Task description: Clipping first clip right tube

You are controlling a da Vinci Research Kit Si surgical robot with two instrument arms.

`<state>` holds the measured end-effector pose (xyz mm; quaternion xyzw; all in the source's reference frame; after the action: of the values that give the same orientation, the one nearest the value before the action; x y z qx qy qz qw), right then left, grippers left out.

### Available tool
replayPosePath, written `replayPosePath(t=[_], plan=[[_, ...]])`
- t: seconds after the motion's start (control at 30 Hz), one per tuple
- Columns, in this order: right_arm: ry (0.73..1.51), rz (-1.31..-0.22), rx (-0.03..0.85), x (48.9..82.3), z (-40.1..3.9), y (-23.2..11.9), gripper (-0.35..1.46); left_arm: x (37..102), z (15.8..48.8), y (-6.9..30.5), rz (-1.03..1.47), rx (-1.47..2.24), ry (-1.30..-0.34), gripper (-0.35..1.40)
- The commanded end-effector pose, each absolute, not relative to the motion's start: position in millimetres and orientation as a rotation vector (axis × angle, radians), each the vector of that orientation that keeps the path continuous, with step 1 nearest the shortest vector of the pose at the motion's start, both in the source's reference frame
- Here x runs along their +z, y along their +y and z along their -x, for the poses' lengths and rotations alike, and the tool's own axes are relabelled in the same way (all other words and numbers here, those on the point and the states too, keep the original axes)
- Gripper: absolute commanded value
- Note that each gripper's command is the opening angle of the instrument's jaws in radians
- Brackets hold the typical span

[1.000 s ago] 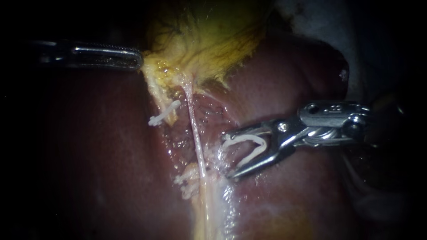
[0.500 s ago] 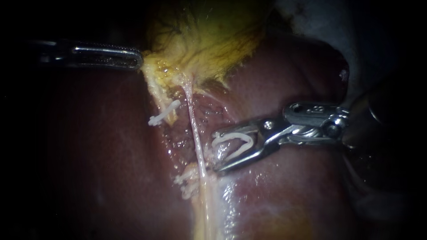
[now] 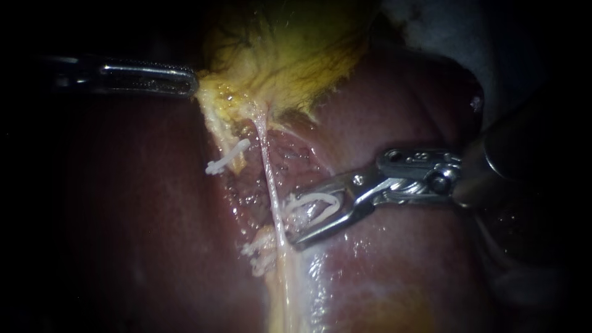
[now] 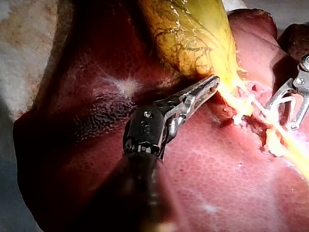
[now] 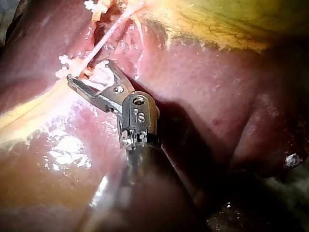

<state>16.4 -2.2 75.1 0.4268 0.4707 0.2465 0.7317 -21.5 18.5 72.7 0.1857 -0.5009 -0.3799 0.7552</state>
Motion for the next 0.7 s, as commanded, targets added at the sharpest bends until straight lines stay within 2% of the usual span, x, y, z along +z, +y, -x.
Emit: replayPosePath(t=[0.03, 0.4, 0.7], plan=[[1.039, -0.942, 0.549, 75.1, -16.6, -2.2, 0.58, 72.7, 21.6, 18.5, -0.405, -0.829, -1.092, -0.35], [1.112, -1.006, 0.609, 75.5, -18.5, -2.5, 0.58, 72.8, 21.6, 18.5, -0.404, -0.829, -1.092, -0.35], [1.155, -1.089, 0.597, 75.3, -19.6, -3.1, 0.56, 72.8, 21.7, 18.5, -0.404, -0.83, -1.092, -0.35]])
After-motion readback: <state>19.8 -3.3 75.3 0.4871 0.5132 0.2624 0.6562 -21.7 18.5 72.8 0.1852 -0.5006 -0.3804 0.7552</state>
